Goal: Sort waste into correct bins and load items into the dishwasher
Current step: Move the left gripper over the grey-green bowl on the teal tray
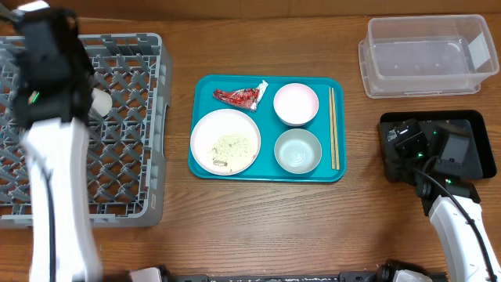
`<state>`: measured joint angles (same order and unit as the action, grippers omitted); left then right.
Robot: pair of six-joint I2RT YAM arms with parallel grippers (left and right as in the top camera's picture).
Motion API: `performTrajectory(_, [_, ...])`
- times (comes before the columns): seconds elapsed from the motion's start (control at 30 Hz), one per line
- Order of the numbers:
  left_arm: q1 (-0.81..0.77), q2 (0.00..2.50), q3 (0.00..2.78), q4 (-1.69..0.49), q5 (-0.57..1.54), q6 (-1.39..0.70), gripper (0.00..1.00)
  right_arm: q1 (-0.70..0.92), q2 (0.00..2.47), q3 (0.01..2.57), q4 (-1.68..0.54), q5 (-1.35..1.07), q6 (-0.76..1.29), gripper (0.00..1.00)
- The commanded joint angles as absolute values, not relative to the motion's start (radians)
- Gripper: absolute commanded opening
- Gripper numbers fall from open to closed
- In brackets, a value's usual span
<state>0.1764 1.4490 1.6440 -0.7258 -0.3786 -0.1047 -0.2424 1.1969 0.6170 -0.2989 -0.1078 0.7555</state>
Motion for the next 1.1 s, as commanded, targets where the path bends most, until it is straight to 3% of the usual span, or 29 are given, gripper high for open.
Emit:
performTrajectory(0.0, [0.169, 1.339, 1.655, -0.752, 0.164, -0.17, 0.97, -0.244, 1.187, 0.642, -0.293, -0.109, 0.756, 1.0])
performTrajectory(0.13, [0.161, 1.263, 1.655, -0.776, 0.595, -0.17, 1.0, -0.244, 1.187, 0.642, -0.293, -0.11, 0.756, 1.0])
performTrajectory(0.2, [0.131, 1.251, 1.655, -0.824, 0.642, -0.173, 1.0, -0.245, 1.187, 0.642, -0.293, -0.11, 0.756, 1.0])
performTrajectory(0.37, [-0.062, 1.287, 1.655, -1.031, 0.428, -0.147, 1.0, -0.245, 1.187, 0.642, -0.293, -0.11, 0.756, 1.0])
performTrajectory(0.47, [-0.203, 1.327, 1.655, -1.104, 0.417, -0.127, 1.0, -0.245, 1.187, 0.642, -0.293, -0.11, 0.756, 1.0])
performTrajectory(0.63, [-0.465, 1.42, 1.655, -1.138, 0.378, -0.086, 1.0, -0.245, 1.187, 0.642, -0.293, -0.11, 0.756, 1.0])
performTrajectory(0.77, [-0.653, 1.543, 1.655, -1.132, 0.155, -0.141, 1.0, -0.245, 1.187, 0.642, -0.293, -0.11, 0.756, 1.0])
performTrajectory(0.87, [-0.725, 1.66, 1.655, -1.129, 0.019, -0.207, 1.0, -0.245, 1.187, 0.642, -0.293, -0.11, 0.756, 1.0])
performTrajectory(1.07, [-0.748, 1.864, 1.655, -1.11, 0.048, -0.278, 0.98, -0.244, 1.187, 0.642, -0.293, -0.11, 0.756, 1.0])
